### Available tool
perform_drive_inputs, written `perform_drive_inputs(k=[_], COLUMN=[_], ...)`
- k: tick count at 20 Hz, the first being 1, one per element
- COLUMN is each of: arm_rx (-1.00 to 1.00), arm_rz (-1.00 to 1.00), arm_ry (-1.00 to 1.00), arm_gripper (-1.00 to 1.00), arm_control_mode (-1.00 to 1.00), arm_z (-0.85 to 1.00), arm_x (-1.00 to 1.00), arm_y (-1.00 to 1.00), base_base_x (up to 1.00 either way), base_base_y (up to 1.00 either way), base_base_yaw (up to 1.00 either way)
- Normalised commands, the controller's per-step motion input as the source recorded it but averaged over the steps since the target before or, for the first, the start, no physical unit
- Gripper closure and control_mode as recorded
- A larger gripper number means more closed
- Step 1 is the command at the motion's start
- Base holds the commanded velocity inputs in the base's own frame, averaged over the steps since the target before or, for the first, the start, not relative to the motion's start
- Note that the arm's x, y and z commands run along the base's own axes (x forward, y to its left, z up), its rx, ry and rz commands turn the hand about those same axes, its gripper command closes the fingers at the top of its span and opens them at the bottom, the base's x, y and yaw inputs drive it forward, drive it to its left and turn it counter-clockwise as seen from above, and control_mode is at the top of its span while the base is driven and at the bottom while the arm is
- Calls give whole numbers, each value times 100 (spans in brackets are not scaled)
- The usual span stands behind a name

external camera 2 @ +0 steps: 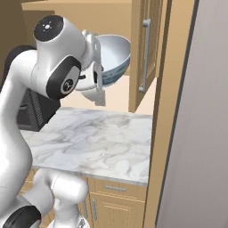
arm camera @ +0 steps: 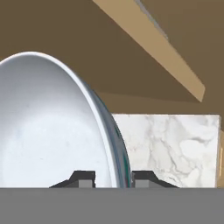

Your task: Open the cabinet. Pick the bowls from the counter and place them in the cabinet. Then close the cabinet.

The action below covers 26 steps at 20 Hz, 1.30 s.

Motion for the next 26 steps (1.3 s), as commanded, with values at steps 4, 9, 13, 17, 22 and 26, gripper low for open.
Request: perform_drive_inputs(k=[4,9,13,17,22,26], arm_rx=[14,14,0,0,0,0], arm_rz=[0,-1,-4,-2,0,1], arm_ry=[-9,-7,0,1,0,0], arm_gripper=[100,100,100,100,100,100], arm_control_mode=[-100,-100,-100,-100,-100,-100], arm_z=[0,-5,-2,0,0,0], arm_x=[36,13,28,57,62,76], arm_y=[-12,36,29,16,0,-1], base_base_x=[0,0,0,0,0,0], base_base_y=[0,0,0,0,0,0], base_base_yaw=[0,0,0,0,0,0])
